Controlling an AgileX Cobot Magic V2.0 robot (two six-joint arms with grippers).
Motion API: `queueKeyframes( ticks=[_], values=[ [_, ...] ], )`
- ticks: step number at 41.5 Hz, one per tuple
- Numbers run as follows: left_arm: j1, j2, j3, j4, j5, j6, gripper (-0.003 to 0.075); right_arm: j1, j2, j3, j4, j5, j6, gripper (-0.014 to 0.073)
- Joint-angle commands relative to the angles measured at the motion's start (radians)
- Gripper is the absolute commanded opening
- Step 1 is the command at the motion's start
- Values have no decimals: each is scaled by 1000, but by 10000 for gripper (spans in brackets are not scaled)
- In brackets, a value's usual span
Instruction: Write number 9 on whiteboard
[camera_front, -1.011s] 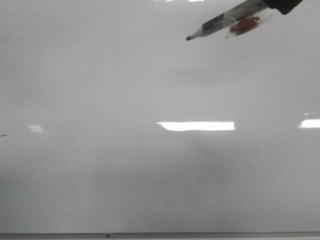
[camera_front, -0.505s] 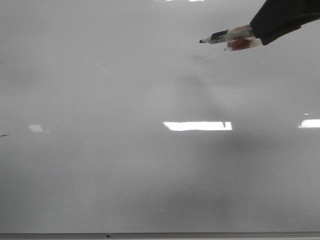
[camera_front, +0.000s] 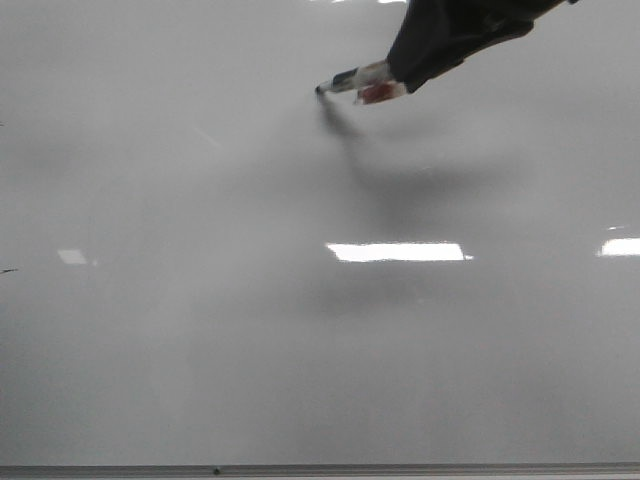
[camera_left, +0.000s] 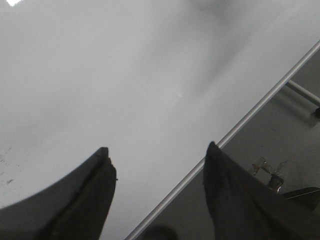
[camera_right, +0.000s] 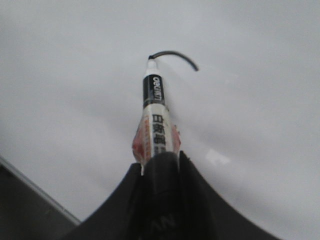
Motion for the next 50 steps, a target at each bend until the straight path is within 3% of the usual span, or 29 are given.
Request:
queueKeyframes(
  ticks=[1,10,25,31,40,50],
  values=[
    [1,-5,-26,-26,-61,-12,389,-2,-2,-33,-21,42,-22,-68],
    [1,-5,-26,-26,-61,-10,389,-84,-82,-27,-45,27,-15,-65],
    [1,-5,-26,-26,-61,-10,389,-84,-47,-27,-50,62,-17,-67],
    [1,-5,-26,-26,-63,-10,389,-43,4,22,-50,169,-22,-67],
    [1,-5,-26,-26,-75,-8,389,50,-1,100,-48,146,-51,-67],
    [-61,18,-26,-63,-62,99,389,114,-156,91,-48,239,-101,-67]
  ],
)
